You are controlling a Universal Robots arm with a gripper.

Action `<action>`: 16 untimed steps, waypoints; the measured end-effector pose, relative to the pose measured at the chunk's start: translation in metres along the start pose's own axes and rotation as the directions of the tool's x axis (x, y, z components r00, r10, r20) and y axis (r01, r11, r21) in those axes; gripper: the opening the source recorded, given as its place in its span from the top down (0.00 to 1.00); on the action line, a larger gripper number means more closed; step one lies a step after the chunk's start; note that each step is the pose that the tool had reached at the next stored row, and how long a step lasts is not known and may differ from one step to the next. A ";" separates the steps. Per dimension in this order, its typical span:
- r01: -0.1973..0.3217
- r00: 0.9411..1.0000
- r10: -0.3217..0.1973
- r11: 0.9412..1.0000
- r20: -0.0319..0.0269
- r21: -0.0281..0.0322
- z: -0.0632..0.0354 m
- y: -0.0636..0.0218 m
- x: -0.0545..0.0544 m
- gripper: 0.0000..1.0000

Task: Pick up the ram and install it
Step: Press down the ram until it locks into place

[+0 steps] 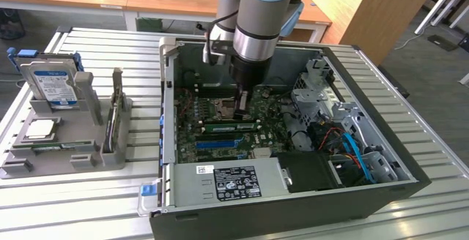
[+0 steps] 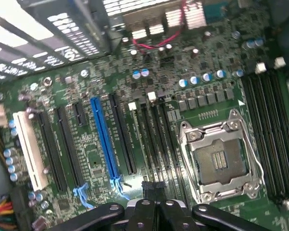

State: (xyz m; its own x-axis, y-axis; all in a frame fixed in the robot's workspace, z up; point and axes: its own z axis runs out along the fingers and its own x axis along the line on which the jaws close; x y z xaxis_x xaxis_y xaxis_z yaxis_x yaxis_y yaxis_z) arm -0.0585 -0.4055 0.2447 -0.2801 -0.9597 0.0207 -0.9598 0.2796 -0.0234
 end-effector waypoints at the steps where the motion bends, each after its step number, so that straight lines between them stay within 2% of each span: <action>1: -0.016 1.000 0.016 1.000 0.000 0.000 0.0000 0.0000 0.000 0.90; 5: -0.082 0.997 0.082 0.997 -0.002 -0.002 0.0000 0.0000 0.000 0.90; 8: -0.132 0.991 0.132 0.991 -0.003 -0.003 0.0000 0.0000 0.000 0.90; 12: -0.198 0.980 0.198 0.980 -0.005 -0.004 0.0000 0.0000 0.000 0.90; 16: -0.264 0.965 0.264 0.965 -0.007 -0.005 0.0000 0.0000 0.000 0.90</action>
State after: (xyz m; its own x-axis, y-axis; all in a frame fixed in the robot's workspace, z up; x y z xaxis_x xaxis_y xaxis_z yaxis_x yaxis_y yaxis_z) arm -0.0585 -0.4055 0.2447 -0.5233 -0.8519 0.0208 -0.8521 0.5228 -0.0234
